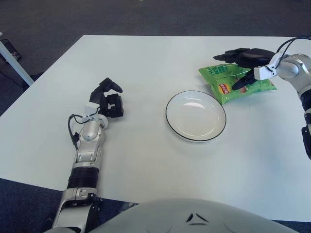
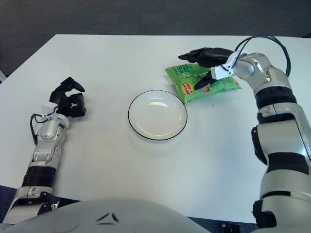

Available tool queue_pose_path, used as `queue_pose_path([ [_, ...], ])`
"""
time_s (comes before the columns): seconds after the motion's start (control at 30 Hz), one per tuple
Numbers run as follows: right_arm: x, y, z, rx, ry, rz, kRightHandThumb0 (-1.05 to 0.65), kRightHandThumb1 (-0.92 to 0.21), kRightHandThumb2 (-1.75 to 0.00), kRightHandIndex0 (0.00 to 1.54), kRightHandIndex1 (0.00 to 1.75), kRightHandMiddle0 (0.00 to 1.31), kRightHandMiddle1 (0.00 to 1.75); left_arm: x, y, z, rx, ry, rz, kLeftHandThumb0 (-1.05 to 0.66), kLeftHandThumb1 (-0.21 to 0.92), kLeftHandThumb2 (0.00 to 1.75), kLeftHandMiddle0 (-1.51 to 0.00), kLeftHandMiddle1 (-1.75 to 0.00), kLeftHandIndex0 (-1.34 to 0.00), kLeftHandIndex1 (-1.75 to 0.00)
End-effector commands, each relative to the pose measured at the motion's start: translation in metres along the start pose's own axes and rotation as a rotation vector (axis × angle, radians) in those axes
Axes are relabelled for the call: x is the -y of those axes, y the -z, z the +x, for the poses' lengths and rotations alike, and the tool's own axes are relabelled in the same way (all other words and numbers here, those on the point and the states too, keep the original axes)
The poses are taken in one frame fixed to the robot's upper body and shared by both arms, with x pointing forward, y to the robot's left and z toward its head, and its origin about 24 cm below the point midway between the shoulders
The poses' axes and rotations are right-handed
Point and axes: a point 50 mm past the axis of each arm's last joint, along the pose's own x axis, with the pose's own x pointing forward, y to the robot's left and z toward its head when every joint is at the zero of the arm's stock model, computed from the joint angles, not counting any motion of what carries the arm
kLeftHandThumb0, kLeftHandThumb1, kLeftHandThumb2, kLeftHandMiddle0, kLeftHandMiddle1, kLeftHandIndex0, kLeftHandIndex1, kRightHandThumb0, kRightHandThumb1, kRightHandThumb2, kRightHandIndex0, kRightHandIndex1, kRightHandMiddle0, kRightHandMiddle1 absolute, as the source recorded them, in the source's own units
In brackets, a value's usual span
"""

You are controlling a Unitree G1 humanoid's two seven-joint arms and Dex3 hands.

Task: Put the snack into the plate.

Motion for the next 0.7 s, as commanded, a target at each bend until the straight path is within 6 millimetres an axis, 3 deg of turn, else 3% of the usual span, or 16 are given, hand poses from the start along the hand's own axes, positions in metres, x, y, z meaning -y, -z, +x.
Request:
queue_pose_path([
  [0.0,0.004,-0.002,0.005,-0.003,-0.046,0.002,-1.04,-0.9,-0.16,0.0,0.0,0.0,0.0,0.007,0.048,-0.044,-0.216,-0.031,-0.057,-0.51,0.24,1.41,-1.32,-1.75,-0.68,-1.75],
  [0.2,-0.001,0.002,0.01,-0.061,-0.222,0.055,-1.01,-0.87,-0.14,0.0,0.0,0.0,0.0,0.006,0.048,-0.045,-0.217,-0.032,-0.057,-0.51,0.25,1.4,-1.32,-1.75,-0.67,-1.75],
  [0.67,0.011,0.003,0.009,-0.122,-0.421,0.092,-0.9,-0.85,-0.13,0.0,0.0,0.0,0.0,0.003,0.049,-0.046,-0.209,-0.011,-0.071,-0.49,0.29,1.34,-1.32,-1.75,-0.63,-1.75],
])
